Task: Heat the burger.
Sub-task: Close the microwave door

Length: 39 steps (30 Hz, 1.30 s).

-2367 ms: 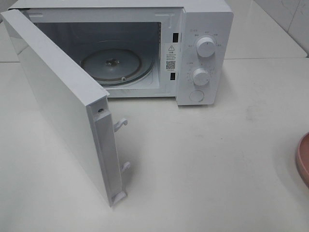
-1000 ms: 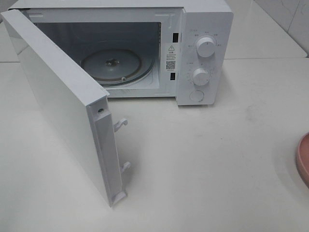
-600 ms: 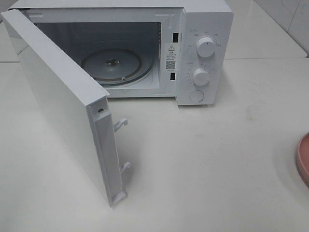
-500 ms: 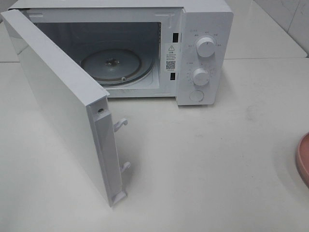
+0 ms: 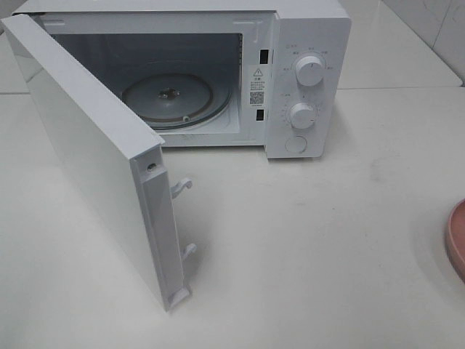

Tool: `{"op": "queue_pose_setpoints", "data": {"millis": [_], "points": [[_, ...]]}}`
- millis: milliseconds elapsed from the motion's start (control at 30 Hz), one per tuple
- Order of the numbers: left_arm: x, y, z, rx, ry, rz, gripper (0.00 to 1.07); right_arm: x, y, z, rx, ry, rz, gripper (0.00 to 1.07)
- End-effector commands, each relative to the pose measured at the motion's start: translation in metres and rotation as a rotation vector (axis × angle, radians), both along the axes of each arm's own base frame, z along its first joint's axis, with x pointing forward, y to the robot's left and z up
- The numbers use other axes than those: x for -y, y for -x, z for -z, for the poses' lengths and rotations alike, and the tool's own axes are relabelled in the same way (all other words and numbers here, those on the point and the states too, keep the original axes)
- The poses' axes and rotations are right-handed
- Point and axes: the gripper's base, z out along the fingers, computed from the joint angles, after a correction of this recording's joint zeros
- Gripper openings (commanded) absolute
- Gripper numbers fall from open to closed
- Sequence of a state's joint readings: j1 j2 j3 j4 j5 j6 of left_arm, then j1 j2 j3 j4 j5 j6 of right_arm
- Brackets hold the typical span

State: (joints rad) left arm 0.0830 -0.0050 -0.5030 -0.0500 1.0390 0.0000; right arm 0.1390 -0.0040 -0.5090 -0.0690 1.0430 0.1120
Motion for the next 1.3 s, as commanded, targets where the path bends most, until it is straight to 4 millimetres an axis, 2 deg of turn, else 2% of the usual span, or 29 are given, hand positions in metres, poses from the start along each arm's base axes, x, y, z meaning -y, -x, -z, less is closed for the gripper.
{"op": "queue_pose_setpoints", "data": {"millis": [33,500,700,733,800,867,900,967,1000,1067,1100,1133,1167,1200,1300], "points": [[0.000,0.002,0.001,0.017,0.000,0.005,0.87,0.000,0.003,0.001,0.029,0.000,0.000,0.75],[0.001,0.003,-0.001,0.029,0.002,0.006,0.86,0.000,0.003,0.001,0.029,0.000,0.000,0.75],[0.000,-0.003,-0.011,0.054,0.001,0.004,0.77,0.000,0.003,0.001,0.029,0.000,0.000,0.75],[0.000,-0.008,-0.013,0.048,0.004,0.005,0.73,0.000,0.003,0.001,0.029,0.000,0.000,0.75],[-0.001,-0.011,-0.014,0.048,0.005,0.004,0.70,0.000,0.003,0.001,0.029,0.000,0.000,0.75],[-0.001,-0.021,-0.019,0.070,0.008,0.003,0.62,0.000,0.003,0.001,0.029,0.000,0.000,0.75],[-0.001,-0.021,-0.019,0.070,0.008,0.003,0.62,0.000,0.003,0.001,0.029,0.000,0.000,0.75],[-0.003,-0.033,-0.021,0.083,0.009,-0.001,0.49,0.000,0.003,0.001,0.029,0.000,0.000,0.75],[-0.003,-0.033,-0.021,0.083,0.009,-0.001,0.49,0.000,0.003,0.001,0.029,0.000,0.000,0.75],[-0.004,-0.052,-0.018,0.053,0.014,-0.006,0.23,0.000,0.003,0.001,0.029,0.000,0.000,0.75],[-0.004,-0.052,-0.018,0.053,0.014,-0.006,0.23,0.000,0.003,0.001,0.029,0.000,0.000,0.75],[-0.005,-0.056,-0.017,0.047,0.015,-0.007,0.14,0.000,0.003,0.001,0.029,0.000,0.000,0.75],[-0.005,-0.056,-0.017,0.047,0.015,-0.007,0.14,0.000,0.003,0.001,0.029,0.000,0.000,0.75],[-0.005,-0.064,-0.016,0.057,0.016,-0.010,0.00,0.000,0.003,0.001,0.029,0.000,0.000,0.75],[-0.007,-0.074,-0.014,0.095,0.017,-0.015,0.00,0.000,0.003,0.001,0.029,0.000,0.000,0.75]]}}
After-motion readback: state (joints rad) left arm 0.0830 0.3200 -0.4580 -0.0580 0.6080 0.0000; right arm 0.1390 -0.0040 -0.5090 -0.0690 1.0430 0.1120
